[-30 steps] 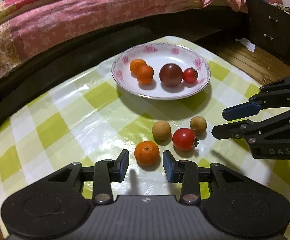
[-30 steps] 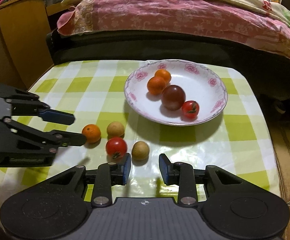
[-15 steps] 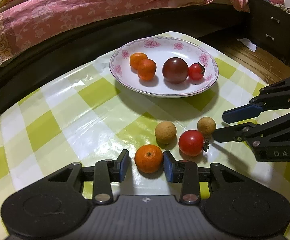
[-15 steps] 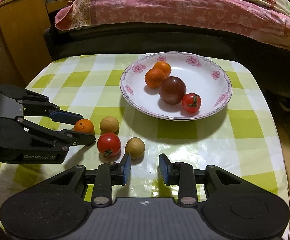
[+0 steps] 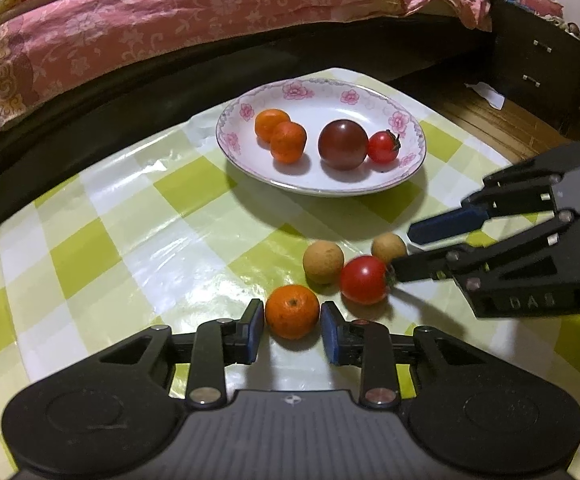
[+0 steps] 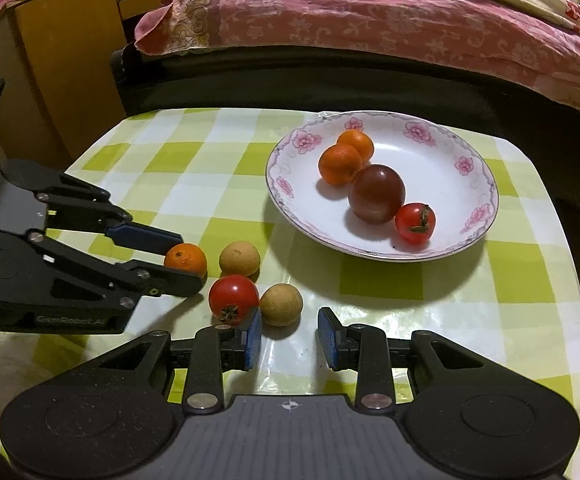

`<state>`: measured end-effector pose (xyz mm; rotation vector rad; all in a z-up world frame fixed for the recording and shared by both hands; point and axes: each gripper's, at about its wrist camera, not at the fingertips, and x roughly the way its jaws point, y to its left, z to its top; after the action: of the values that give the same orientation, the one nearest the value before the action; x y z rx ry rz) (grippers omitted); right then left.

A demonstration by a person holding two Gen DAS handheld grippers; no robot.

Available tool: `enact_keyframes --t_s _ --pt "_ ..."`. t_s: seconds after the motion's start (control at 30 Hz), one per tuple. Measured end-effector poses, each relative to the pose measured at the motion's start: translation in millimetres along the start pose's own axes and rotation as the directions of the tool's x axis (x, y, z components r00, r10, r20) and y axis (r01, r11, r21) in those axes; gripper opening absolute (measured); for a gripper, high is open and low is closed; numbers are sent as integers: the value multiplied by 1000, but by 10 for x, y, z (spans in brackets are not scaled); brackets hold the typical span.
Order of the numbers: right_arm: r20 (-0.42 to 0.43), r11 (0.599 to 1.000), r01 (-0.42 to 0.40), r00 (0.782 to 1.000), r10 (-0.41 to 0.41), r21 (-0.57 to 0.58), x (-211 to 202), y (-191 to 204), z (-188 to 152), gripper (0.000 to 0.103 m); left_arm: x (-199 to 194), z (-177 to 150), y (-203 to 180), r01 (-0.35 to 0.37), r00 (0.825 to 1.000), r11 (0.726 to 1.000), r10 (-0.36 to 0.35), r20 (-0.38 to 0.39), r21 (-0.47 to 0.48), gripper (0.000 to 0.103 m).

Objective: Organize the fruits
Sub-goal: 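Grasp another orange mandarin with the left gripper while the right gripper grasps a red cherry tomato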

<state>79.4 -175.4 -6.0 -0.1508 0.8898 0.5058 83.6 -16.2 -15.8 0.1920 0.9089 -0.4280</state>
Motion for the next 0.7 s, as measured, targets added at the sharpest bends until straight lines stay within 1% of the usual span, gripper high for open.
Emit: enact_keyframes --t_s 0.17,0.43,0.57,0.7 --pt "17 1000 -6 1000 6 5 29 -25 47 28 12 -16 -3 1 1000 1000 -1 -5 4 39" --pt "3 999 -16 1000 17 -44 -10 -7 51 28 40 -13 -10 -6 1000 1000 6 11 20 39" --pt "-4 995 -18 1000 17 -93 -45 17 55 28 35 -14 -10 -6 1000 1000 6 12 20 38" --pt "0 995 -31 1000 31 -93 -58 -9 70 29 15 -11 -9 8 1000 1000 -8 2 13 37"
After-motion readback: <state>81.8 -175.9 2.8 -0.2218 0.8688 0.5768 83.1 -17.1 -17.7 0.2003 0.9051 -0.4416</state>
